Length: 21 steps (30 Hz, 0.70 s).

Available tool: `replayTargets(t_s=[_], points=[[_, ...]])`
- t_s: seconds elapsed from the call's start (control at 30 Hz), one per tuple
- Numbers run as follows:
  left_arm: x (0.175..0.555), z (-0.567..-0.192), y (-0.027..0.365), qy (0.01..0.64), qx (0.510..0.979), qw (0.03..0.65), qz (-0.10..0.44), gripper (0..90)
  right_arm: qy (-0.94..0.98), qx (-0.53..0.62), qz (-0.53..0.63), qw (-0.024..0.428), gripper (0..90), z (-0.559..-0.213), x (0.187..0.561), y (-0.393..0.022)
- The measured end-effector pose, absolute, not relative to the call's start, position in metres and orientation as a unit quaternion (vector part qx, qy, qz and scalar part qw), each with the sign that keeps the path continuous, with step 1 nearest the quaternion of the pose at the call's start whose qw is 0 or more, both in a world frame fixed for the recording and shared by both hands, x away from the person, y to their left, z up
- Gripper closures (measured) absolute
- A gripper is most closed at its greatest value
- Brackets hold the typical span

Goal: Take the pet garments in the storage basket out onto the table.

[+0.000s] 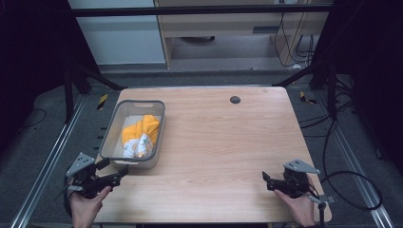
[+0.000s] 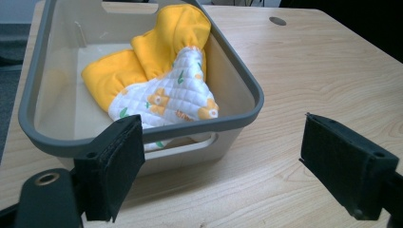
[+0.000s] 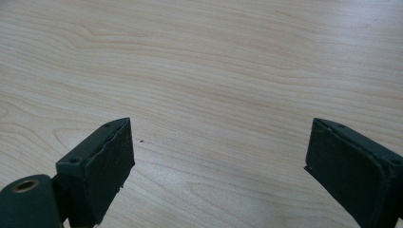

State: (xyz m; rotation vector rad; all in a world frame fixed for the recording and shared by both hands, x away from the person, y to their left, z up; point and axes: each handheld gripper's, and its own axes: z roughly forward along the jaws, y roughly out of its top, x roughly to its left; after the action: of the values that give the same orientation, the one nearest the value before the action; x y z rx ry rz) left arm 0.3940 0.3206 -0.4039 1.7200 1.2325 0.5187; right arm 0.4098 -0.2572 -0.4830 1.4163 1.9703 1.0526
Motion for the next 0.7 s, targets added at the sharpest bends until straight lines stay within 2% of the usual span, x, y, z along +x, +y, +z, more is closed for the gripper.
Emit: replayTargets(t_s=[0.7], points=[[0.412, -0.385, 0.315, 0.490, 0.707, 0.459, 0.222, 14.2, 0.726, 0.515, 0.386, 0.244, 9.1, -0.484, 0.411, -0.255]])
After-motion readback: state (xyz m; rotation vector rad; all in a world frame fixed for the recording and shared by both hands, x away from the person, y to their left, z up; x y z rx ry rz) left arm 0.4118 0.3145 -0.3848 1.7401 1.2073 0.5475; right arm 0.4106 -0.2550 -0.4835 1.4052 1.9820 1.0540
